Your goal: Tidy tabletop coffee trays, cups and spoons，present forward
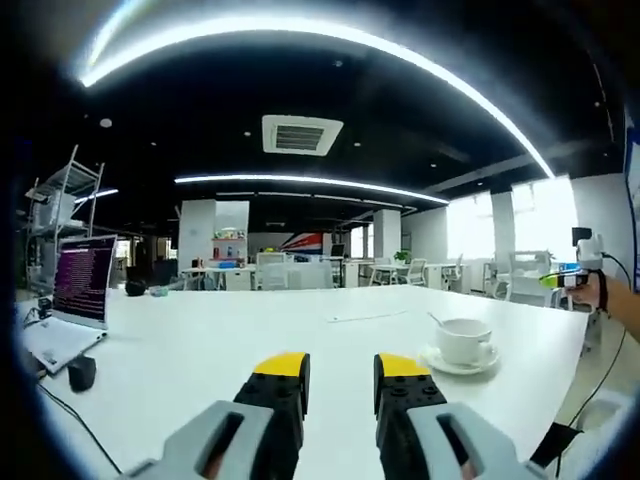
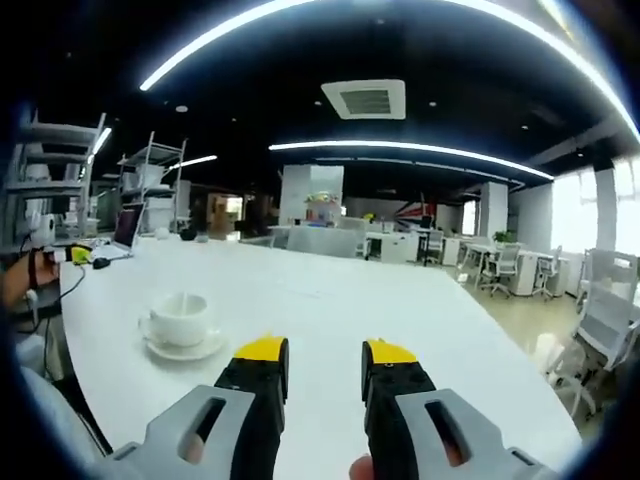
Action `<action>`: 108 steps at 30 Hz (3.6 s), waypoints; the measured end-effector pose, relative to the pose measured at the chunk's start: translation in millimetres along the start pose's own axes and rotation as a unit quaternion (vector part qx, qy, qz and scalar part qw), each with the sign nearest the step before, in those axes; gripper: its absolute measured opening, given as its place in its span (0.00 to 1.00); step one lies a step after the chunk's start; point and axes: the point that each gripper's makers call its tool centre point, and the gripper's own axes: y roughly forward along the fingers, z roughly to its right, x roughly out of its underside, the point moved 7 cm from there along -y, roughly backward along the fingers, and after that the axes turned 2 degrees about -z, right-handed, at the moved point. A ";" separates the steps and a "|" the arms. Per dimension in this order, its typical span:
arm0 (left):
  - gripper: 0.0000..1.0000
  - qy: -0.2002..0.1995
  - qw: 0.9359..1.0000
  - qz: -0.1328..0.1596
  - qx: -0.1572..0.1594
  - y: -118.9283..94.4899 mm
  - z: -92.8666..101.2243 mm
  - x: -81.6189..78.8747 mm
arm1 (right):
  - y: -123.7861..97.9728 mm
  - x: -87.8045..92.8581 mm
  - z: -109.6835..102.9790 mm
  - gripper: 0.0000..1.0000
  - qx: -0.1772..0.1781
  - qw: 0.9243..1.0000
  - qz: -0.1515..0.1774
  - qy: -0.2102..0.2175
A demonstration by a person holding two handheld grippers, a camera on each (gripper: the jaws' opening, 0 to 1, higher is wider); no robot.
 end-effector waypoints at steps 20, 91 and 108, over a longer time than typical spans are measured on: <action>0.27 -0.017 0.995 -0.058 0.074 35.2 48.0 -4.1 | 36.9 -12.3 -42.7 0.31 -0.084 0.996 -0.040 -0.011; 0.23 -0.398 0.852 -0.291 0.174 169.2 126.9 60.0 | 136.4 59.0 -134.2 0.26 -0.229 0.875 -0.311 0.290; 0.20 -0.395 0.853 -0.305 0.154 181.3 143.1 60.5 | 141.1 58.0 -139.3 0.19 -0.213 0.877 -0.333 0.273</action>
